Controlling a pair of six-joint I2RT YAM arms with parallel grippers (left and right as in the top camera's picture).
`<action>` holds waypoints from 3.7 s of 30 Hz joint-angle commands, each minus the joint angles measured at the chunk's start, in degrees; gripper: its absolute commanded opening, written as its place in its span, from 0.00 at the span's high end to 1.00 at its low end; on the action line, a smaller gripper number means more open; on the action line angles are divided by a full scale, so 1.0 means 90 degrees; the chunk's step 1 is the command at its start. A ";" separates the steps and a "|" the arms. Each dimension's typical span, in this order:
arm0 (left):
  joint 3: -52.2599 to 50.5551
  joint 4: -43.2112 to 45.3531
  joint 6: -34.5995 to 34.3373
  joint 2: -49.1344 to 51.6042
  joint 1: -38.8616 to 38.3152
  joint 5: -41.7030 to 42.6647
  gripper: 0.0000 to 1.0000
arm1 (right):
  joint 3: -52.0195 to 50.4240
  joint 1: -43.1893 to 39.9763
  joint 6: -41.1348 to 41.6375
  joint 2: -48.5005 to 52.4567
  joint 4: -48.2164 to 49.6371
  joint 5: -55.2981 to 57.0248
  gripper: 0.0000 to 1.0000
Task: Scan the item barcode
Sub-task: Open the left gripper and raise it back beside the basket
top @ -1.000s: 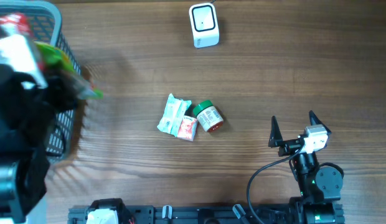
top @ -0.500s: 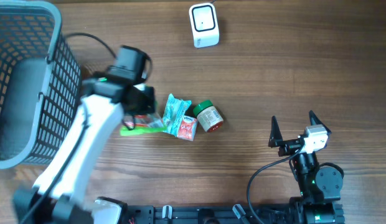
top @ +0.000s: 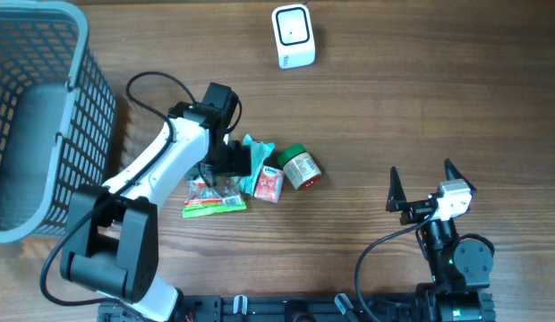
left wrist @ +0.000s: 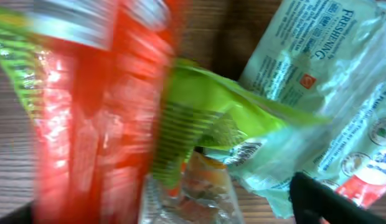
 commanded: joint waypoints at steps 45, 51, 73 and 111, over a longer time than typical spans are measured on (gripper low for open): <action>0.0323 0.0763 0.0015 -0.4959 0.1936 -0.1790 0.00 | -0.0007 -0.0044 -0.0112 -0.0034 0.0034 -0.0104 0.00; 0.0323 0.0750 0.0015 -0.4906 0.1936 -0.1790 0.00 | -0.0007 -0.0044 -0.0109 -0.0034 0.0036 -0.0104 0.00; 0.0323 0.0750 0.0015 -0.4653 0.1936 -0.1790 0.00 | -0.0007 -0.0044 -0.0112 -0.0034 0.0036 -0.0104 0.01; 0.0323 0.0697 0.0015 -0.4653 0.1936 -0.1790 0.00 | -0.0007 -0.0044 0.2854 -0.0034 0.0039 -0.0153 0.00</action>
